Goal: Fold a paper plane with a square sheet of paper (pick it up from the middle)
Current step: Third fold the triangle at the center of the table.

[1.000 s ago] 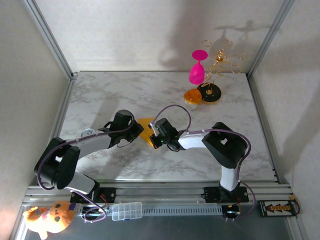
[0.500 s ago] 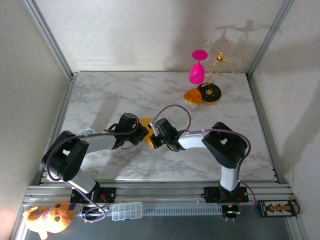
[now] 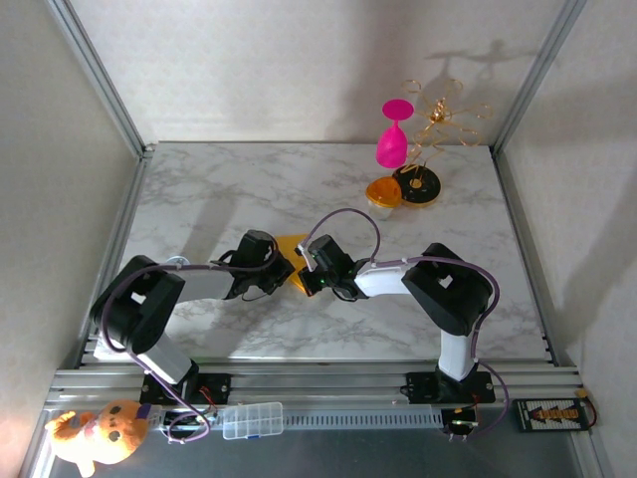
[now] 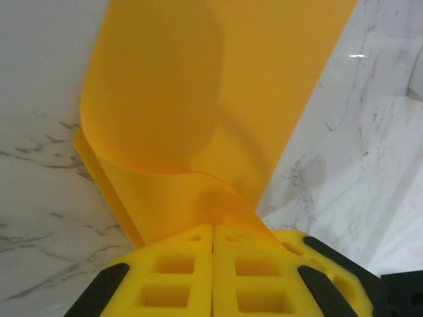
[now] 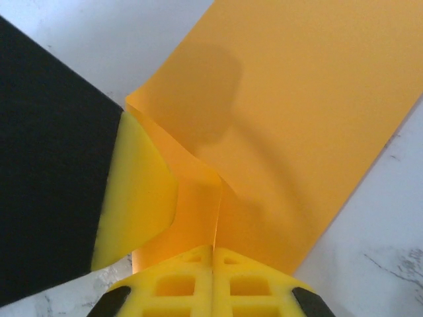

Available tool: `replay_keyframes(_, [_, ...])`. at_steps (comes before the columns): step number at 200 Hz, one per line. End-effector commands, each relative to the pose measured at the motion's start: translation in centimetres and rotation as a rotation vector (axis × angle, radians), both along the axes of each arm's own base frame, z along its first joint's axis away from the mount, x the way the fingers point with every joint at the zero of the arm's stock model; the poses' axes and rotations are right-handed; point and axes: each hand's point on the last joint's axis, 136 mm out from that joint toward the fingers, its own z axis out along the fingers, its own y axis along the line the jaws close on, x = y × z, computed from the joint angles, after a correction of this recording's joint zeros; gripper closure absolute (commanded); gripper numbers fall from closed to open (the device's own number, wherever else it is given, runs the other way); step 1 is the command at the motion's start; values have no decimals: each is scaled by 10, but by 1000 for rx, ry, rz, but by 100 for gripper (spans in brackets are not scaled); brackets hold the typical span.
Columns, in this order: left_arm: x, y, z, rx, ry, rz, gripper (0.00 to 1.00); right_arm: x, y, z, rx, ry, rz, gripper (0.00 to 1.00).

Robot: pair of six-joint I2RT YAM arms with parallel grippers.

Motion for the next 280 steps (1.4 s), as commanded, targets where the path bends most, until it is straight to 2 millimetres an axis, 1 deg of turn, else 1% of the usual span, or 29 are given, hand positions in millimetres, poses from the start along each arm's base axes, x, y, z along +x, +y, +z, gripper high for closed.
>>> replay_keyframes(1, [-3,4,-10,23,12,19,94,-7,-15,-26,-76,73,-22,100])
replay_keyframes(50, [-8,11,-17,35,25,34,94,-7,-14,-26,-70,76,-25,100])
replay_keyframes(116, [-11,14,-27,57,51,27,94,-8,-14,-26,-68,81,-28,100])
replay_keyframes(132, [-12,15,-30,64,63,29,94,-7,-13,-23,-60,77,-30,100])
replay_keyframes(143, [-13,16,-31,72,70,29,95,-6,-12,-21,-56,75,-31,98])
replay_keyframes(155, [-15,19,-34,87,86,30,95,-3,-10,-13,-42,69,-43,95])
replay_keyframes(175, [-19,24,-40,122,112,33,96,11,-7,8,-2,82,-108,85])
replay_keyframes(195, [-22,28,-43,151,129,37,96,22,-13,30,53,94,-177,73])
replay_keyframes(208, [-22,29,-44,157,134,37,96,25,-18,45,97,91,-202,68])
replay_keyframes(225, [-22,28,-45,163,139,32,96,23,-23,57,127,104,-210,64])
replay_keyframes(243, [-21,27,-45,164,142,28,96,15,-23,62,134,134,-179,65])
replay_keyframes(250, [-21,27,-45,167,143,27,96,10,-22,62,138,154,-156,67])
replay_keyframes(280, [-19,26,-43,172,138,22,96,-17,-11,55,168,273,-43,82])
